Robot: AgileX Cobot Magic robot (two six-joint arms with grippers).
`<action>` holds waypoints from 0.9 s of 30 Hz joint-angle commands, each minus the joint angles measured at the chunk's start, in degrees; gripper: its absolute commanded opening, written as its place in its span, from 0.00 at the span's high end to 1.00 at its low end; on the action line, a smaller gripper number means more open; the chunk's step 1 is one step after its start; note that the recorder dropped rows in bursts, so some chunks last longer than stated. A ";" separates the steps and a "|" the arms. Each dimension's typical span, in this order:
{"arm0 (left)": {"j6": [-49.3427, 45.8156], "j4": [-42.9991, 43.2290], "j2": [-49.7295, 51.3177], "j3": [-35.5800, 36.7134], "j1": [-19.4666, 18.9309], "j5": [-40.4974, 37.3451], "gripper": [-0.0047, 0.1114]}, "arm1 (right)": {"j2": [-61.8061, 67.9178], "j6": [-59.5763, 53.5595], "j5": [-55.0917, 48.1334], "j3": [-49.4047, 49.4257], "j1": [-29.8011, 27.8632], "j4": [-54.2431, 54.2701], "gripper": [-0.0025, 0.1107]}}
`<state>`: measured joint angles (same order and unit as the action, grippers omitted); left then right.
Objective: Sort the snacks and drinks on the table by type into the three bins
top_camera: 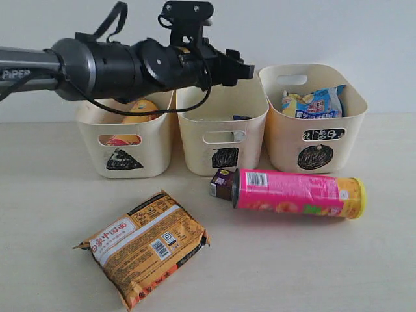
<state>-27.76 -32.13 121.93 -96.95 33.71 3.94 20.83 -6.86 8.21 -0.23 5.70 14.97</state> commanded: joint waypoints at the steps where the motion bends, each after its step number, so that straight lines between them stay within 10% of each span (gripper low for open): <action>1: 0.39 -0.19 -4.05 -0.35 -0.10 -7.06 0.73 | -0.08 -0.15 0.06 0.23 0.13 -0.26 0.98; 3: 0.00 0.49 -6.03 -0.35 -0.10 -14.22 0.92 | -0.08 -0.04 0.06 0.23 0.13 -0.26 0.98; 18: -17.28 -0.66 -11.60 -0.35 0.27 -73.90 0.92 | -0.08 -0.02 0.06 0.23 0.13 -0.26 0.98; 27: -18.07 -5.52 -11.60 0.37 0.79 -73.90 0.92 | -0.08 -0.02 0.06 0.23 0.13 -0.26 0.98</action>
<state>-45.28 -35.61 111.12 -96.95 33.81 -69.65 20.83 -6.86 8.07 -0.23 5.70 14.97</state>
